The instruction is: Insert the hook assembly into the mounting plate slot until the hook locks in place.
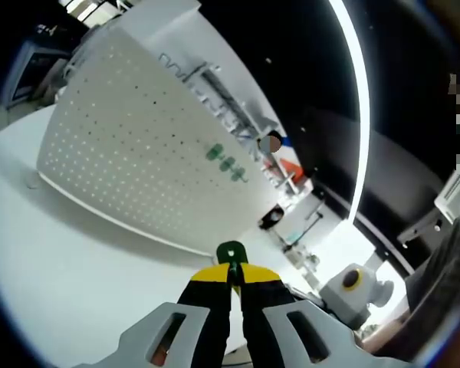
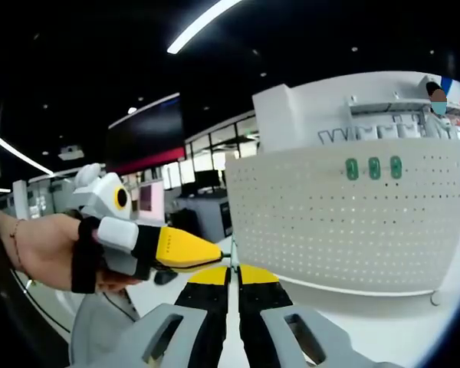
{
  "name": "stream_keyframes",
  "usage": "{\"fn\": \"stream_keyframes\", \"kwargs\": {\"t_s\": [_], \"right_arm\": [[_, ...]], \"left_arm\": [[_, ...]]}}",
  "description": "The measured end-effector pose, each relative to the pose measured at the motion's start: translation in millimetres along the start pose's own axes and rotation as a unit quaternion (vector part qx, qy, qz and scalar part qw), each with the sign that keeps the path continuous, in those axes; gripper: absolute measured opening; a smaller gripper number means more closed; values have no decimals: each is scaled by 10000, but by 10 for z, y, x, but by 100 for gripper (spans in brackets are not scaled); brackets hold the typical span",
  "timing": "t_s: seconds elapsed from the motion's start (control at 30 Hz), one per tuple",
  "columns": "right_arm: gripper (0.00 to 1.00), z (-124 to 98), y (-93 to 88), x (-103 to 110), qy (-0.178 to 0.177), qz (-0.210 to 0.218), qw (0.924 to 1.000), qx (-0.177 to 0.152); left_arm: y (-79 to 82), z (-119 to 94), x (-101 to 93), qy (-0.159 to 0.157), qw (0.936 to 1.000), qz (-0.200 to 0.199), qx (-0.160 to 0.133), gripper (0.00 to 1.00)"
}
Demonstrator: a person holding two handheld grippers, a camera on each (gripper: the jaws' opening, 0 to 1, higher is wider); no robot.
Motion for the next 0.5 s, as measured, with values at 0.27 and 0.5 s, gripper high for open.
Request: {"fn": "stream_keyframes", "kwargs": {"t_s": [0.27,0.5], "right_arm": [[2,6,-13,-7,2,43,10000,76],[2,9,27,12,47,48,10000,28]], "left_arm": [[3,3,-8,156,9995,250,110,2],[-6,-9,-2,260,9988,370,175,2]]}}
Point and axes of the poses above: the point that each gripper's makers call its tool centre point, and the gripper's own axes: z roughly forward along the fingers, x roughly to its left, y roughly out of its top, the point moved 7 cm from there along -z, roughly backward along the fingers, and after that the axes turned 10 degrees about x, right-handed, at the moved point
